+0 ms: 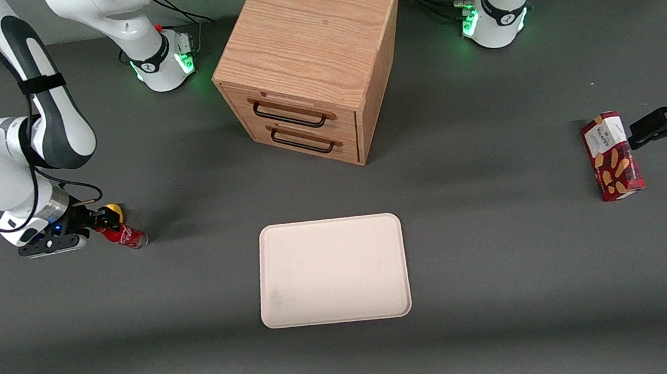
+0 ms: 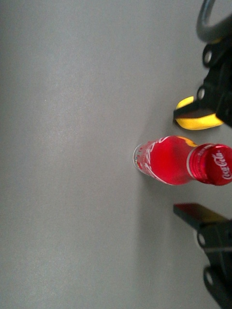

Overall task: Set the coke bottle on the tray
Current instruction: 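Close the right gripper around the bottle's neck and lift it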

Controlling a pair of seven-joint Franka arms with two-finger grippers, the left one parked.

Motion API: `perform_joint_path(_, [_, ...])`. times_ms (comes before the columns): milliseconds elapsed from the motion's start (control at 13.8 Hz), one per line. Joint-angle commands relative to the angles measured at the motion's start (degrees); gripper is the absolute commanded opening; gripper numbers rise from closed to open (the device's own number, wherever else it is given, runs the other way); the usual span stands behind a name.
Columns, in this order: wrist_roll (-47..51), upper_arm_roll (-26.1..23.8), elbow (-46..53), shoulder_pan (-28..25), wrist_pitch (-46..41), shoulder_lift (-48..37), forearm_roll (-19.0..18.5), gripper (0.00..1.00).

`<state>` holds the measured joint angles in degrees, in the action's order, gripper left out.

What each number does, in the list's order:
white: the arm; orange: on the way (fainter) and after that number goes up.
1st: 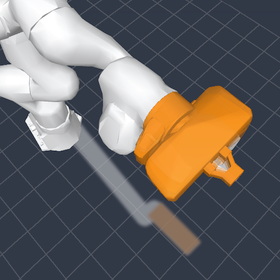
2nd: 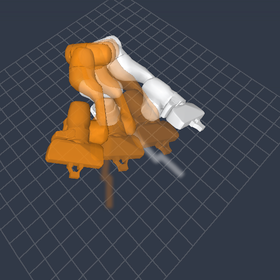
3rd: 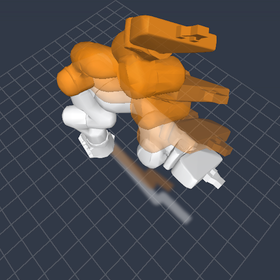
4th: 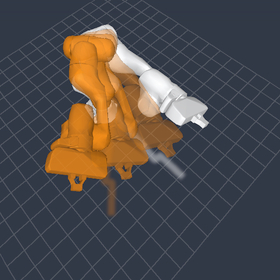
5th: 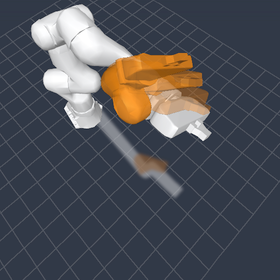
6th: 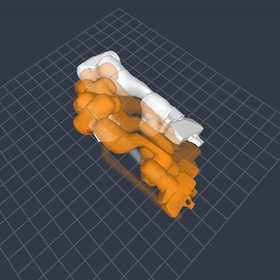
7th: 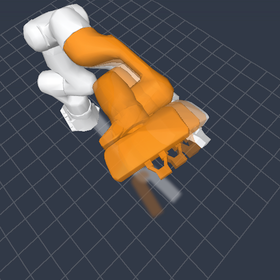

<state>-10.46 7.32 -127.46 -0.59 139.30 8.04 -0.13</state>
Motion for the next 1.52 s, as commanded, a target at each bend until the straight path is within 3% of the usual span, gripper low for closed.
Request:
perform_joint_path(0, [-1.50,0.07,0.46,0.15,-1.40,-0.57,1.10,0.43])
perform_joint_path(72, [-1.50,-0.02,0.72,0.15,-1.75,-0.57,1.10,0.31])
perform_joint_path(362, [-1.58,-0.28,3.26,0.15,-6.31,-0.57,1.01,0.00])
perform_joint_path(1449, [-5.00,0.15,44.38,0.06,-54.64,-3.38,0.39,0.00])
